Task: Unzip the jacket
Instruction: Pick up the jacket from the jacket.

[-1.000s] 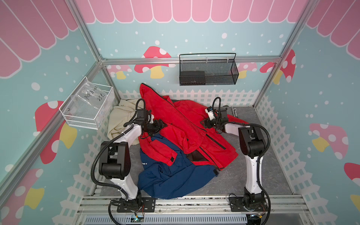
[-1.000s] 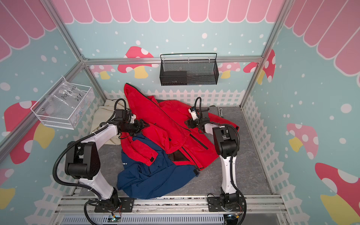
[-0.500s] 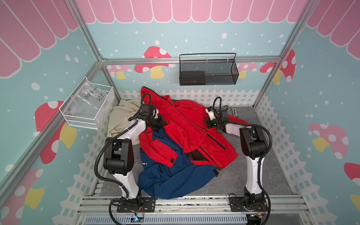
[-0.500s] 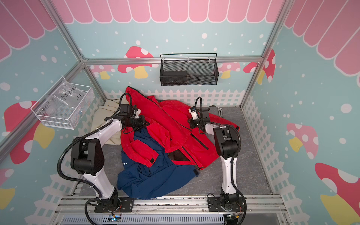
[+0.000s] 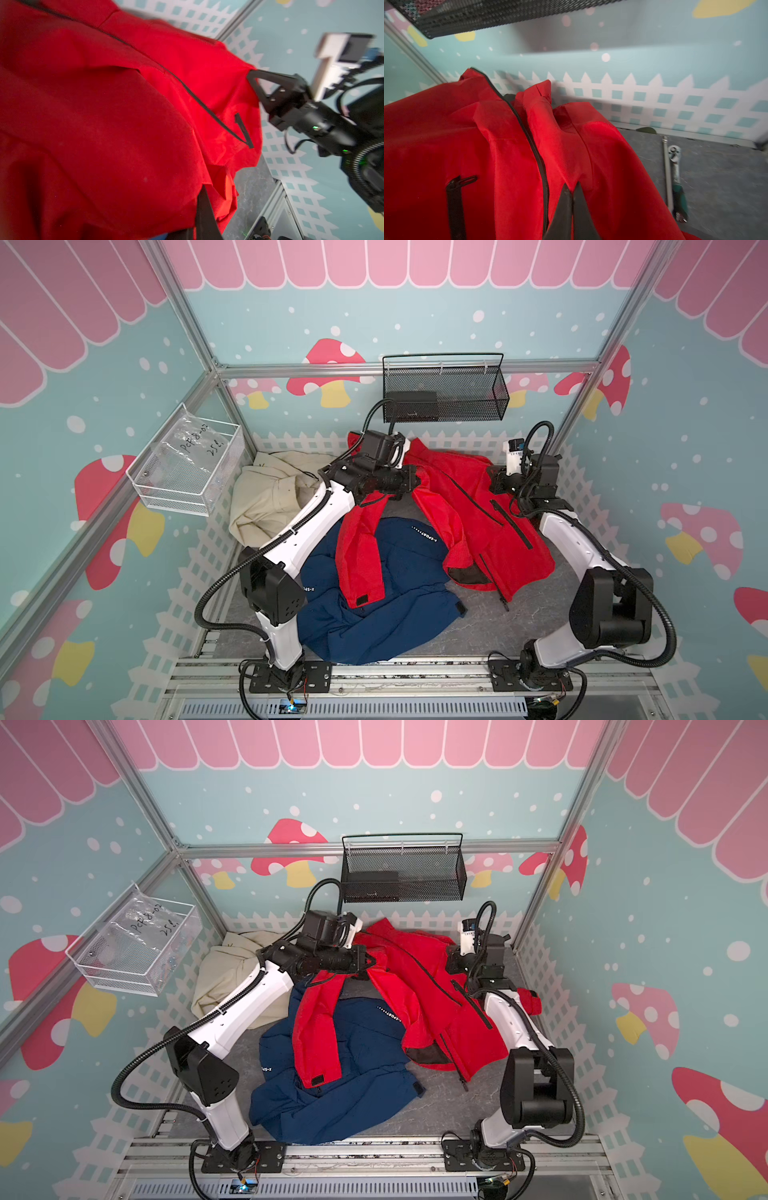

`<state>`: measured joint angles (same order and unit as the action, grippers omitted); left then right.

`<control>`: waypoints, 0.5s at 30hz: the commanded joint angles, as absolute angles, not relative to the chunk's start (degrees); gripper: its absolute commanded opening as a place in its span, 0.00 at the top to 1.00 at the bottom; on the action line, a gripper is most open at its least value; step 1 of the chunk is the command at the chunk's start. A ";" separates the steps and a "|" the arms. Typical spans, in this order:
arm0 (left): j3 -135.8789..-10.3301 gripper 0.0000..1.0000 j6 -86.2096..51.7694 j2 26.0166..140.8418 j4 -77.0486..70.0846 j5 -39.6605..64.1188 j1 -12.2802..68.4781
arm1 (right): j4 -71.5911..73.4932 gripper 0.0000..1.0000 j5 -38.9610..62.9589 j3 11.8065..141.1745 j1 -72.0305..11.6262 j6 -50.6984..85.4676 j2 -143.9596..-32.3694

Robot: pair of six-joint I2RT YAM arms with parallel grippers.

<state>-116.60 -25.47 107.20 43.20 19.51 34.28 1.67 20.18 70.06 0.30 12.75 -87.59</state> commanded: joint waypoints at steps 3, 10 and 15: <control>-137.64 1.00 -24.65 119.28 46.69 16.81 41.09 | -6.87 1.00 14.06 76.38 0.53 11.96 -81.34; -159.50 1.00 -28.49 133.61 42.16 20.08 44.78 | -9.58 1.00 4.02 82.59 0.53 9.88 -74.93; -151.78 1.00 -26.92 132.31 24.20 24.75 47.52 | -8.83 1.00 -0.68 83.59 0.53 10.54 -72.48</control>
